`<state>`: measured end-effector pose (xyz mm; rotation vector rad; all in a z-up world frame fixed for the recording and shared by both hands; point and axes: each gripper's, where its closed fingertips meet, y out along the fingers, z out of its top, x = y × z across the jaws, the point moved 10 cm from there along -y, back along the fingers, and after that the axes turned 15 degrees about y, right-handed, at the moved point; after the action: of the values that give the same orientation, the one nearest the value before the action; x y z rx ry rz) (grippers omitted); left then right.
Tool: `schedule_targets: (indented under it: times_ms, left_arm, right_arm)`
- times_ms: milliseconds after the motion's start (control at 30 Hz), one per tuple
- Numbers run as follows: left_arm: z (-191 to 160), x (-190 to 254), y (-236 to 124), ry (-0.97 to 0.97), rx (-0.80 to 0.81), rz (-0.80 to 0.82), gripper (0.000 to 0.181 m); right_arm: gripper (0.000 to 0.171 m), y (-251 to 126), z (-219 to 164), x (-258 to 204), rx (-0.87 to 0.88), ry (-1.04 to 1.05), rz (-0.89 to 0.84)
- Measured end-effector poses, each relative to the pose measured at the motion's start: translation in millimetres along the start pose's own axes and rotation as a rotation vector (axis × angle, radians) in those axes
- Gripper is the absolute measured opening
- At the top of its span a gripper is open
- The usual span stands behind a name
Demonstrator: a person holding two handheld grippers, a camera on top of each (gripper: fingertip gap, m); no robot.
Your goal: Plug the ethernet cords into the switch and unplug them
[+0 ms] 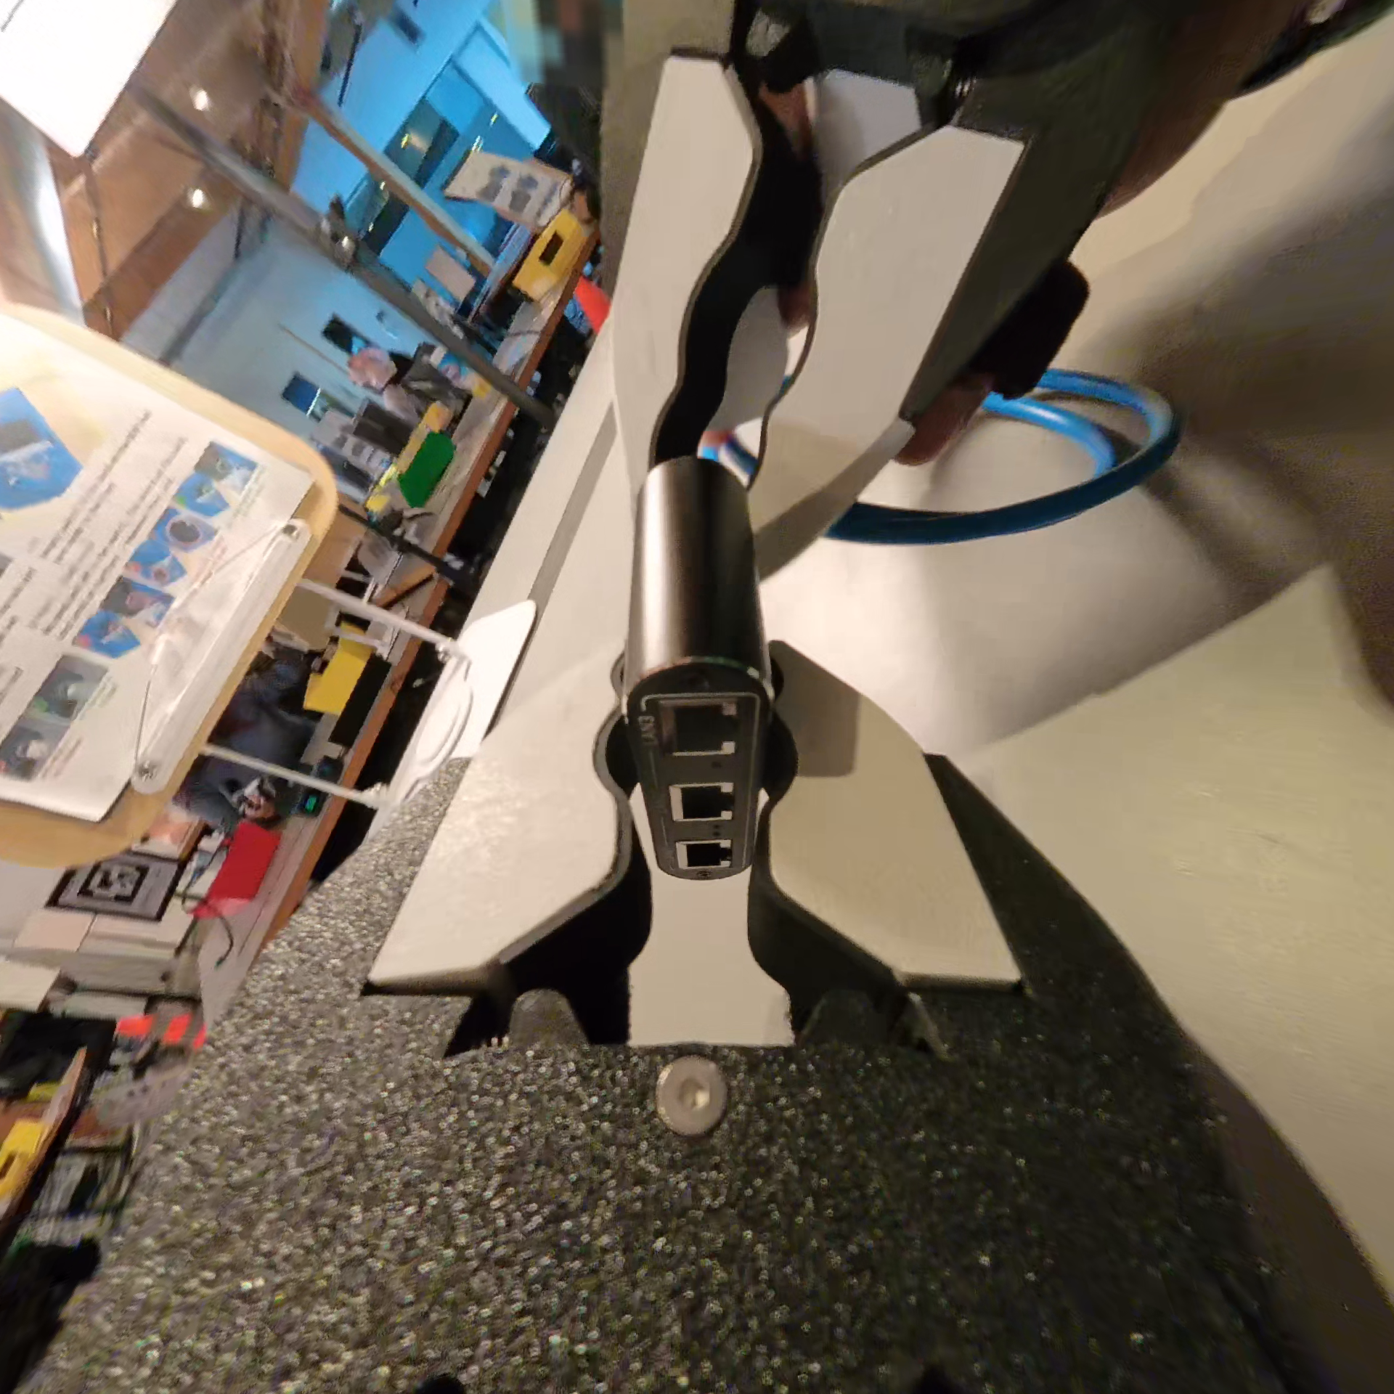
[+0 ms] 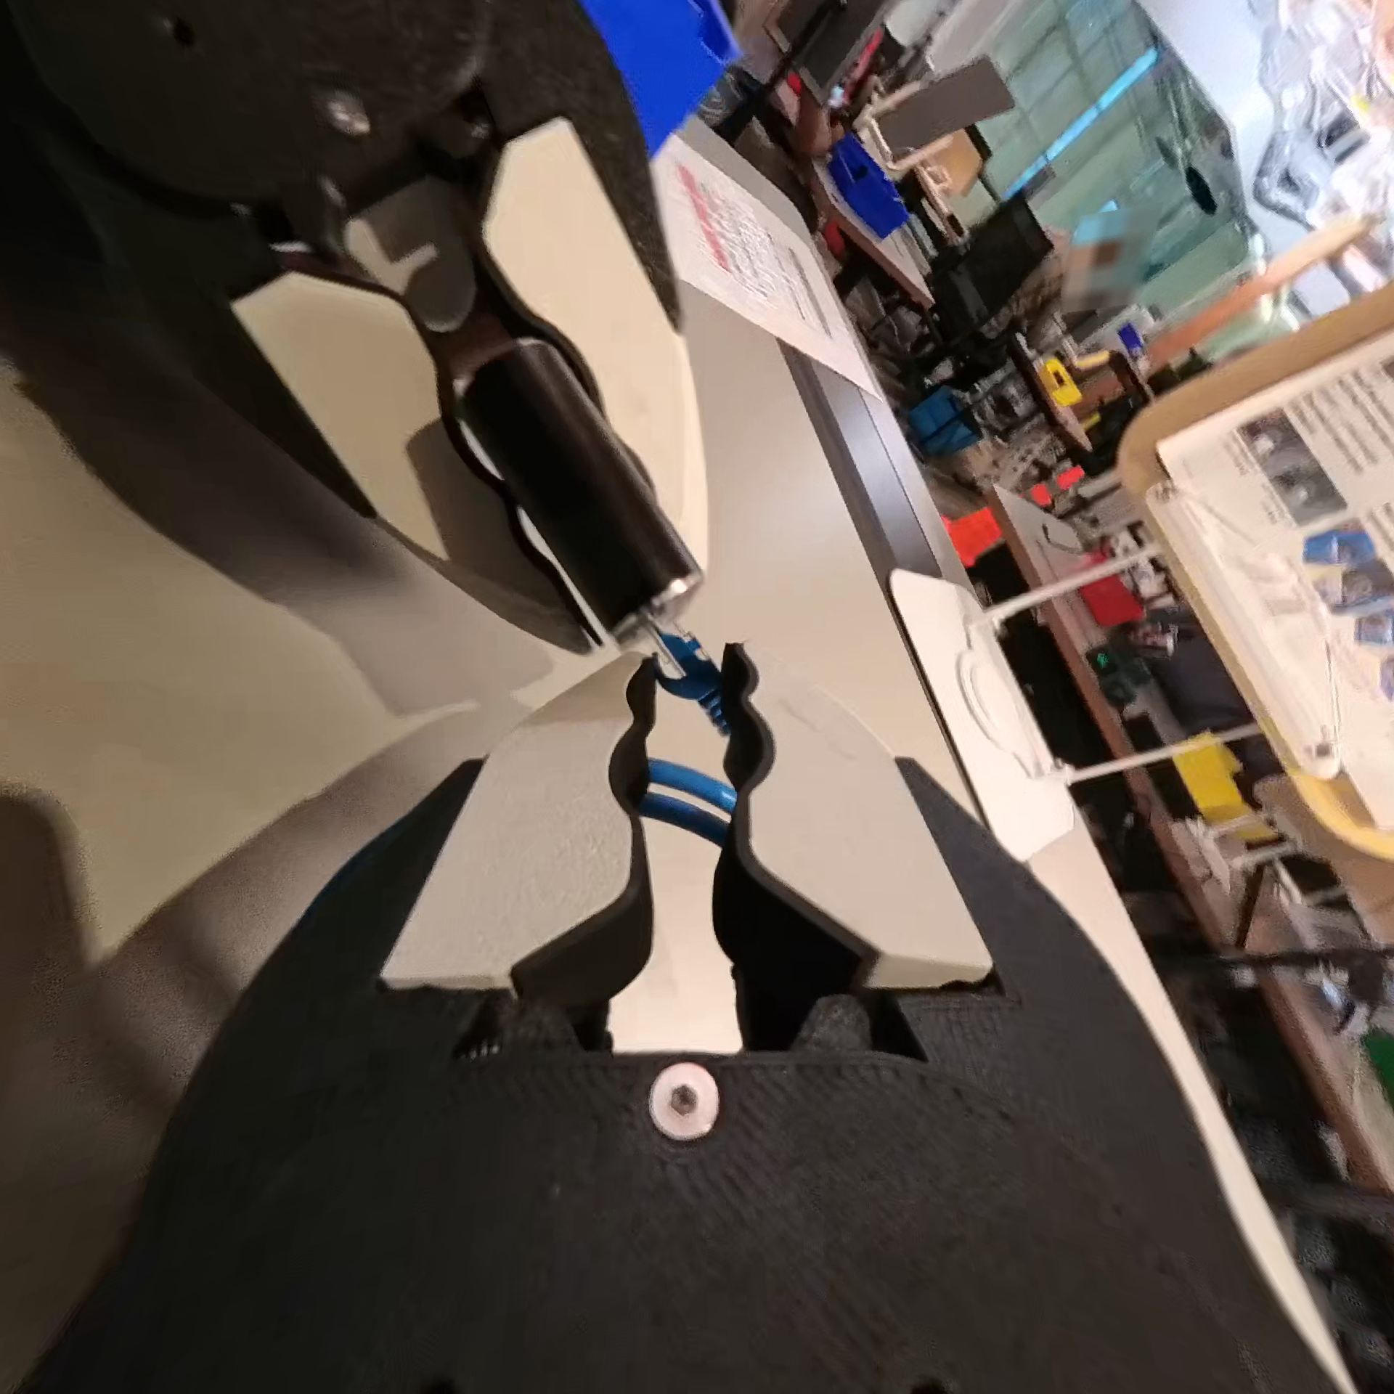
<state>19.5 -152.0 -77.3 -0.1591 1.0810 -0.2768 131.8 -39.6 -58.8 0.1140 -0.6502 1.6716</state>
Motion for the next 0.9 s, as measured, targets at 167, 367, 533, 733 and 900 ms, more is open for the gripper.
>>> schedule_targets:
  times_ms: [167, 367, 533, 733, 900]
  left_arm:
    - [1, 5, -2, 0.024, -0.034, -0.01, 0.028]
    - [-15, -4, 2, -0.176, -0.061, -0.031, 0.028]
    - [-28, -3, 8, -0.345, -0.086, -0.126, 0.028]
    - [-32, -6, 6, -0.414, -0.094, -0.139, 0.028]
    - [-31, -5, 5, -0.411, -0.1, -0.142, 0.028]
  right_arm:
    - [0.016, -34, -11, 74, 0.036, 0.183, -0.269]
    - [0.016, -39, -17, 85, -0.045, 0.231, -0.254]
    - [0.017, -38, -19, 84, -0.133, 0.189, -0.275]
    - [0.017, -76, -11, 96, -0.127, 0.189, -0.37]
    - [0.016, -161, -2, 120, -0.128, 0.215, -0.569]
